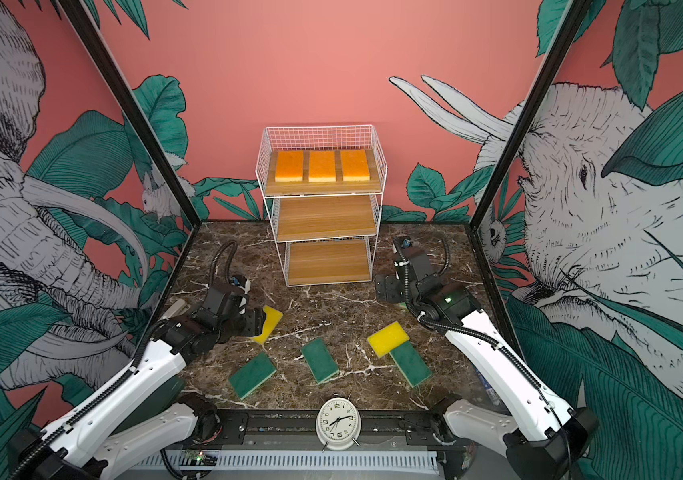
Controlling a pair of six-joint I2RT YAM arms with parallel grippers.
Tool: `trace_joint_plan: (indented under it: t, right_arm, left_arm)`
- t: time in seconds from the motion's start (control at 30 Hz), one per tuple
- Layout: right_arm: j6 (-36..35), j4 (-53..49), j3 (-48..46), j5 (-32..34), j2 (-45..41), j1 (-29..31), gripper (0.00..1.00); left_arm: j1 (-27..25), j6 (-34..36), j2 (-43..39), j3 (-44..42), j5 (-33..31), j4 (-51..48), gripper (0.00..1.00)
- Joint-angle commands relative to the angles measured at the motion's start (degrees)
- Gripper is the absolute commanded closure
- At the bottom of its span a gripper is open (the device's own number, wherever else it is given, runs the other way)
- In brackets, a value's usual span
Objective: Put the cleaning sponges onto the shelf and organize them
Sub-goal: 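Withdraw the right gripper from the shelf while the left gripper lowers toward the green sponges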
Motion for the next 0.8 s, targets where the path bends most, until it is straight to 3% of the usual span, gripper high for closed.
trace_joint_plan:
  t: [0.0,0.2,0.4,0.57,0.7,0.77]
  right_arm:
    - [2.8,4.5,-2.6,-3.2,-2.4,-1.6,0.01]
    - [5.2,0.5,-5.8,-1.6,-3.1,-5.5,0.01]
    - [7.0,1.1,-10.6,-4.8,-2.2,-6.7,0.01]
    - [7.0,4.2,-11.8,-8.3,-0.2,-7.1,0.01]
    - [5.3,4.5,-11.5,-8.5,1.0,-7.4,0.01]
    - [5.0,5.1,-11.9,-8.7,0.9,-7.6,0.01]
  left_arm:
    - [0.2,-2.0,0.5,-1.0,0.1,-0.9,0.26]
    - [0.1,-3.7,1.4,-2.6,3.1,-5.0,0.24]
    - [-0.6,-12.3,-2.8,-6.0,3.1,-14.9,0.19]
    - [-4.3,-17.8,-7.1,-7.5,4.9,-17.8,0.14]
    - [-11.5,-22.2,-6.2,-7.8,0.8,-21.6,0.1]
    - [-12.2,-25.4,-5.1,-8.3,0.3,-23.2,0.06]
